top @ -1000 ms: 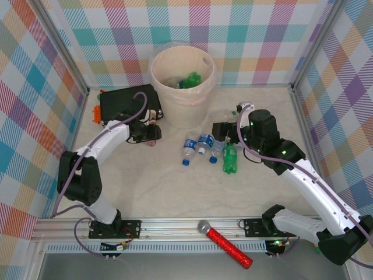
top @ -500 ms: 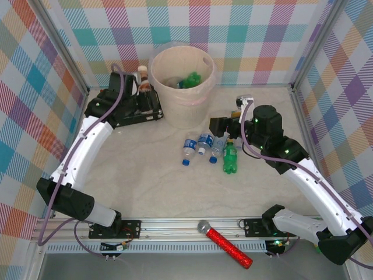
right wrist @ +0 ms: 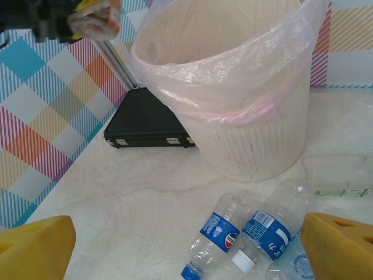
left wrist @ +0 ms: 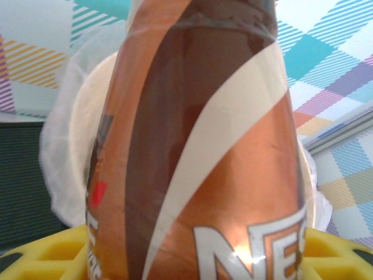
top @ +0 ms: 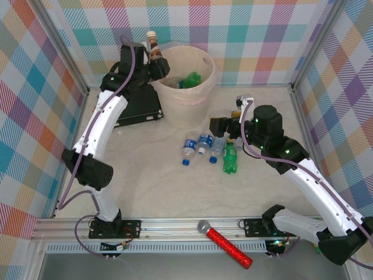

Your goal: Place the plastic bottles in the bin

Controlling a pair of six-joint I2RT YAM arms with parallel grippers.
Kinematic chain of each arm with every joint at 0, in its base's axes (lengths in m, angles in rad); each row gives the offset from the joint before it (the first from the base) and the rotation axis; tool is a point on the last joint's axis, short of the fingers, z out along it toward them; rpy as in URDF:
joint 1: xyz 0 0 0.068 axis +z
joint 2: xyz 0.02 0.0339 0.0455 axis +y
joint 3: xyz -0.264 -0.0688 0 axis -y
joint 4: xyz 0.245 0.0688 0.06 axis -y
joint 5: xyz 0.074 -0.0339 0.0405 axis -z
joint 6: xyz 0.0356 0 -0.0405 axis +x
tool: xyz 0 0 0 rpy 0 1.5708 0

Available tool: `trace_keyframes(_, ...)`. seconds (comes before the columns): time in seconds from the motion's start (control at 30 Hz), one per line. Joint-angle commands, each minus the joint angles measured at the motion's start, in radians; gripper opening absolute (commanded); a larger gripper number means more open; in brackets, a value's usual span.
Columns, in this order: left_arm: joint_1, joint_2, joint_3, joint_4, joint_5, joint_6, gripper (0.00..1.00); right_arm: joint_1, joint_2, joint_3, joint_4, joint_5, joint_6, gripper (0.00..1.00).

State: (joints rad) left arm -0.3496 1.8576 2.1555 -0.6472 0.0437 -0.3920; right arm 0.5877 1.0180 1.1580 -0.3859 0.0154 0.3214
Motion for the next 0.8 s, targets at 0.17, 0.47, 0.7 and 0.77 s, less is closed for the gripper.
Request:
trace_keyframes(0.17, -0.033, 0.208, 0.278, 0.121, 0.063, -0.125, 0.49, -0.002, -0.018, 0.020, -0.005, 0.015, -0.019, 0.99)
trace_keyframes(0.47, -0.080, 0.283, 0.278, 0.254, 0.053, -0.101, 0.49, -0.002, -0.021, 0.014, -0.010, 0.031, -0.025, 0.99)
trace_keyframes(0.7, -0.095, 0.305, 0.280, 0.220, 0.026, -0.046, 0.49, -0.001, -0.018, 0.012, -0.010, 0.042, -0.031, 0.99)
trace_keyframes(0.77, -0.096, 0.306, 0.280, 0.213, 0.028, -0.039, 0.48, -0.002, -0.016, 0.011, -0.010, 0.043, -0.034, 0.99)
